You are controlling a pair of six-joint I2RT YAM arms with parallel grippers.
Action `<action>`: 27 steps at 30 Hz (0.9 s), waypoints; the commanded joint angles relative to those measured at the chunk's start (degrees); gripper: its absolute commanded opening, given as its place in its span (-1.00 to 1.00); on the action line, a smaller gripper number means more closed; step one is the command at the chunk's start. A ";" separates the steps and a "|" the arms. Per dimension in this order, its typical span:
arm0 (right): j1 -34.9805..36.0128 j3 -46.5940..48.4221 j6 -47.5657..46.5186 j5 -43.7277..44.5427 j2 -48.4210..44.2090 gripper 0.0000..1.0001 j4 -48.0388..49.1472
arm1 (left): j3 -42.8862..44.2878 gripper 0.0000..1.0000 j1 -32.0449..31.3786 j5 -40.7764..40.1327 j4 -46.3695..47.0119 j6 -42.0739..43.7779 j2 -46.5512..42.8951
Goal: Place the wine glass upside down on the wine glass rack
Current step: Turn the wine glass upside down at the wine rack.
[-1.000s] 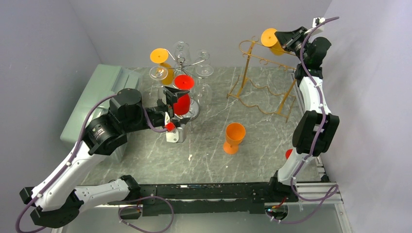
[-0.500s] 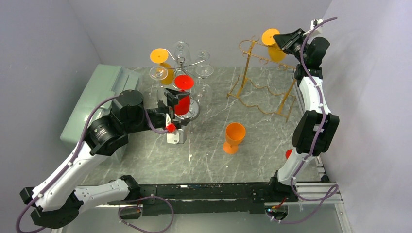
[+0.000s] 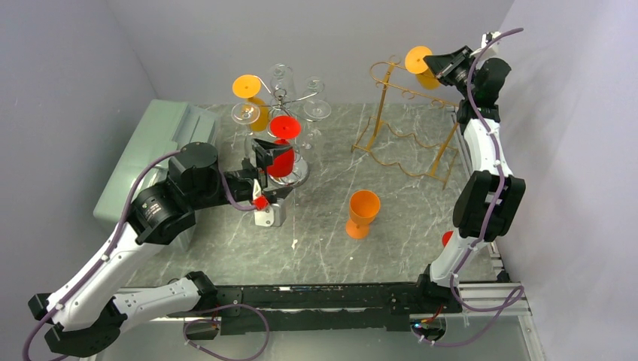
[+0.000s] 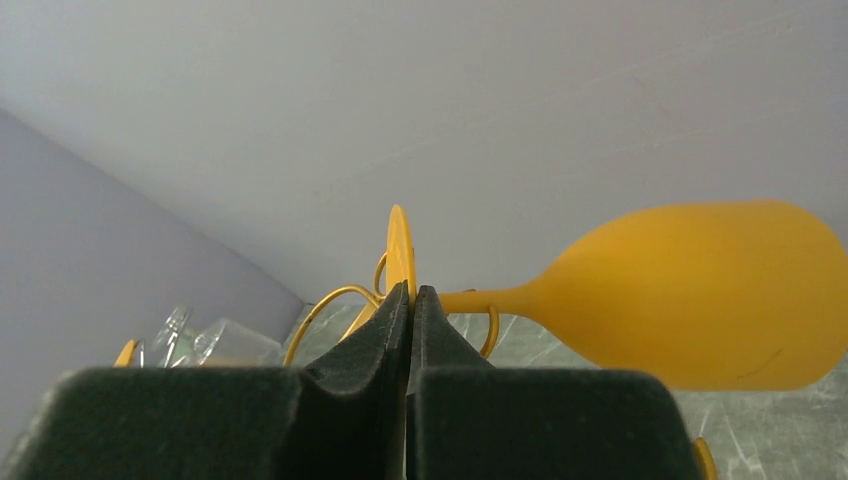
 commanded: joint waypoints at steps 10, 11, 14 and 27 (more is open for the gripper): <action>-2.20 -5.35 17.18 1.44 -2.97 -1.00 10.64 | -0.85 0.99 -0.27 1.99 0.95 1.83 -1.56; -2.43 -5.89 18.76 0.82 -2.67 -1.00 12.26 | -1.13 0.99 -0.22 2.03 0.98 2.21 -1.75; -2.54 -5.91 19.46 -0.17 -2.22 -1.00 12.99 | -2.04 0.99 -0.24 1.82 1.40 2.63 -2.22; -2.30 2.75 5.47 3.04 -3.37 -0.18 -9.00 | -1.97 0.99 -0.27 2.23 2.20 2.74 -1.66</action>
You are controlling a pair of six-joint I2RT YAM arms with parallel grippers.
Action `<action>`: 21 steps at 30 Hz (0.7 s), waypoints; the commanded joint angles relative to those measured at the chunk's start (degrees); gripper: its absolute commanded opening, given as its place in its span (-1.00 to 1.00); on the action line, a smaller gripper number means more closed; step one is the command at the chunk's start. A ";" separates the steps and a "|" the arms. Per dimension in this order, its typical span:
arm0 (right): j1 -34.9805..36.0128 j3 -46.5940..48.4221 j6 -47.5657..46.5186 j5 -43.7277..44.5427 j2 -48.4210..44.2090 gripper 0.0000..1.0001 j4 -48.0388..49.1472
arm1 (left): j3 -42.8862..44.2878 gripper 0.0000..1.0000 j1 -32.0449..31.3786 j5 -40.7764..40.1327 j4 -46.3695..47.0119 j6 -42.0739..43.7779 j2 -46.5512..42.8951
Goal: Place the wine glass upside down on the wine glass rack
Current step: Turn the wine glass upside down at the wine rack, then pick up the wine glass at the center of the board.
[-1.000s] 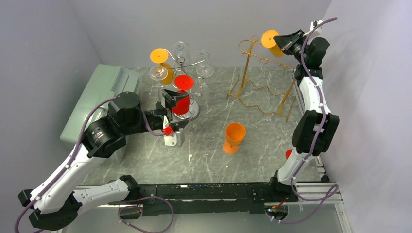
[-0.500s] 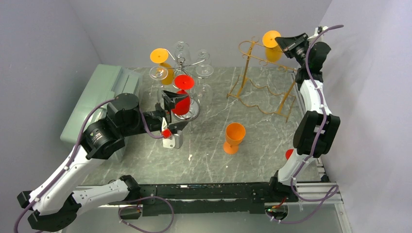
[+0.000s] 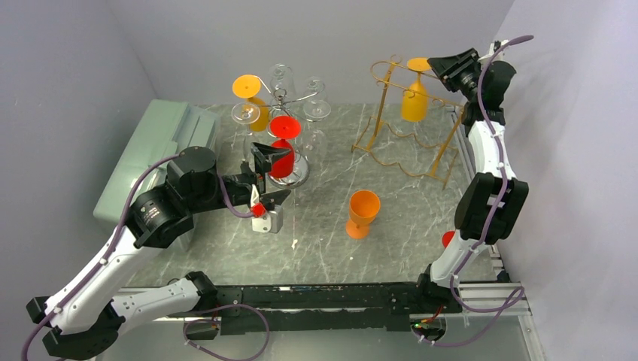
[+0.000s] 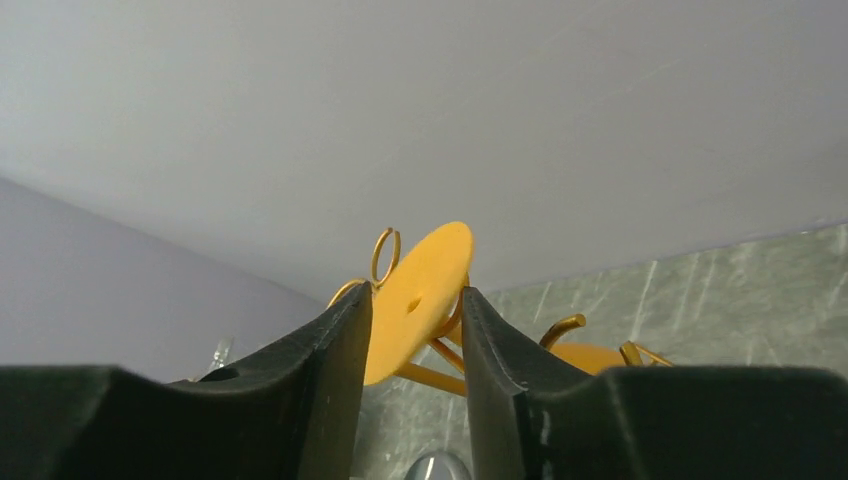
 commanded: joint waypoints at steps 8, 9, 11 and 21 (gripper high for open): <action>-0.07 8.66 -10.66 4.71 -5.60 -0.11 -14.71 | 0.62 0.99 -0.29 1.69 1.85 0.26 0.48; -0.07 8.86 -11.12 5.26 -6.44 -0.11 -16.27 | 0.80 0.99 -0.26 1.65 1.75 -0.02 0.61; 0.15 9.13 -12.37 6.52 -8.34 -0.08 -20.32 | 0.91 0.99 -0.28 1.56 1.78 -0.69 0.79; 12.99 2.26 -28.81 31.82 -26.23 0.20 -43.52 | 1.29 0.99 -0.30 1.30 4.03 -8.81 2.07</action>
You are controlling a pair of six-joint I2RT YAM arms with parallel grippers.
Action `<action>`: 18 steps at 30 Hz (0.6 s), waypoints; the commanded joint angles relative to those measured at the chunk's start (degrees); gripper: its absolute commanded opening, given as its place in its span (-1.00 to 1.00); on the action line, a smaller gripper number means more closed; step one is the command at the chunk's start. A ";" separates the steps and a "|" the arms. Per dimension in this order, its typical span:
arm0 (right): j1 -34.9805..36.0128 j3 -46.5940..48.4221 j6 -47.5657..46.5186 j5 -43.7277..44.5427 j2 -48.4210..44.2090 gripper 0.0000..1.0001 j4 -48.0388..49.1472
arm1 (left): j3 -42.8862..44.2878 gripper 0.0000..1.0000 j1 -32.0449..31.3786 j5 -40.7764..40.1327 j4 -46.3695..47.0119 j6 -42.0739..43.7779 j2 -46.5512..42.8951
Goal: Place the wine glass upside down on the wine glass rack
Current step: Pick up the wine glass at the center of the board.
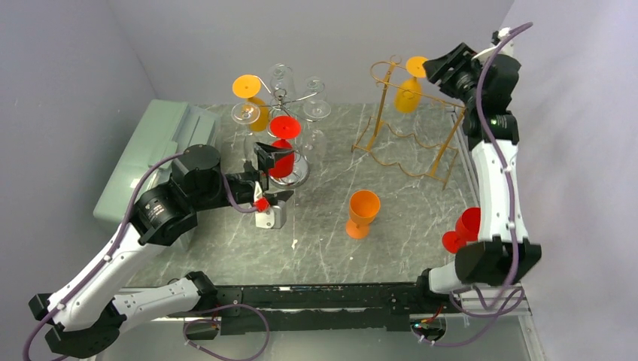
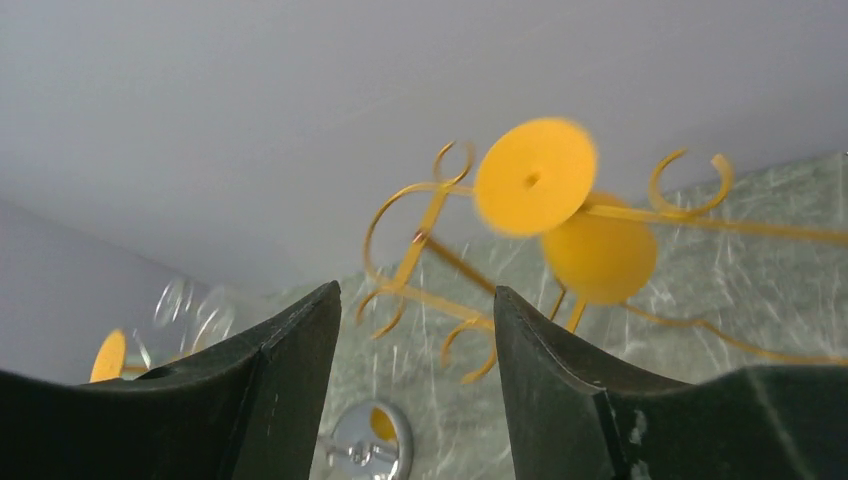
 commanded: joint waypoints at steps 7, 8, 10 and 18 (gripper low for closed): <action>7.05 -10.47 -7.45 29.66 -21.13 0.99 -32.41 | 1.29 0.99 -0.19 0.44 6.27 -16.58 4.27; 7.09 -10.83 -7.26 30.53 -22.33 0.99 -35.30 | 1.17 0.99 -0.23 0.54 6.76 -17.57 4.58; 7.00 -12.29 -6.51 30.82 -25.03 1.00 -40.14 | 1.50 0.99 -0.21 0.83 6.54 -18.71 5.45; 3.22 -19.62 -1.73 34.22 -33.14 0.85 -52.48 | 6.49 0.99 -0.24 -1.14 5.27 -23.95 9.00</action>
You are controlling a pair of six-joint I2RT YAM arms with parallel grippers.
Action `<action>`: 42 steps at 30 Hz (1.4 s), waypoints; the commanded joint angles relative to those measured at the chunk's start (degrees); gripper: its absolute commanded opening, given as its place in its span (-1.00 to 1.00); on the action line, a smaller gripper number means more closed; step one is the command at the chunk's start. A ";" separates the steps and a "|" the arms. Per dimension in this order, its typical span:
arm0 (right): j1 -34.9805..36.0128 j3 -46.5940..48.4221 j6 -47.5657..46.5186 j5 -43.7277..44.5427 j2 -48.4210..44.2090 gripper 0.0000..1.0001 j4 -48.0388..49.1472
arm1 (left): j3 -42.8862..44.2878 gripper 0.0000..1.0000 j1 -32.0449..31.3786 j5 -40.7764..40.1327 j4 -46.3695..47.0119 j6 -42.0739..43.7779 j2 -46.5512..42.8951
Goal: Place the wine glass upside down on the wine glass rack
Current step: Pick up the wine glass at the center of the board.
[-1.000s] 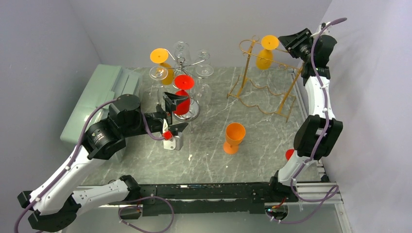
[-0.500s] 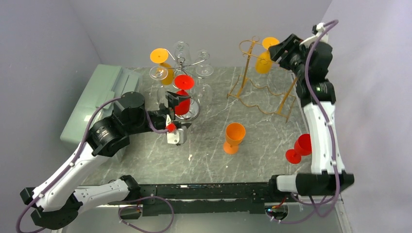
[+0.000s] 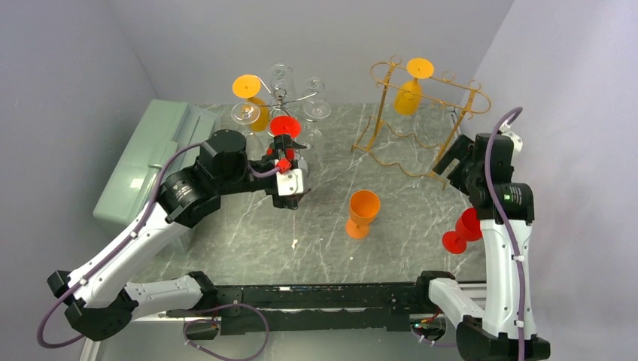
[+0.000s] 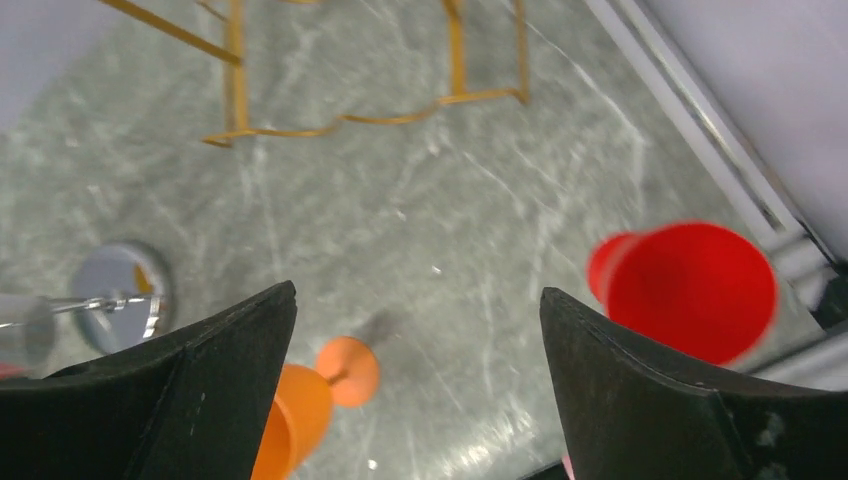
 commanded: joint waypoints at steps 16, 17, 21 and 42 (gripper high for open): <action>-4.24 -14.30 6.57 10.49 -5.67 0.29 -9.25 | 4.74 0.99 -0.24 -2.59 -3.38 -16.19 2.64; -4.45 -14.43 6.31 10.52 -5.39 0.26 -8.75 | 4.45 0.99 -0.24 -2.45 -3.17 -16.45 2.34; -5.47 -15.66 5.07 11.85 -4.03 0.20 -5.65 | 3.46 0.99 -0.22 -2.53 -2.67 -17.05 1.43; -11.36 -27.33 3.09 6.71 1.00 -0.41 8.86 | 1.84 0.99 -0.24 -3.92 -2.42 -19.41 -1.01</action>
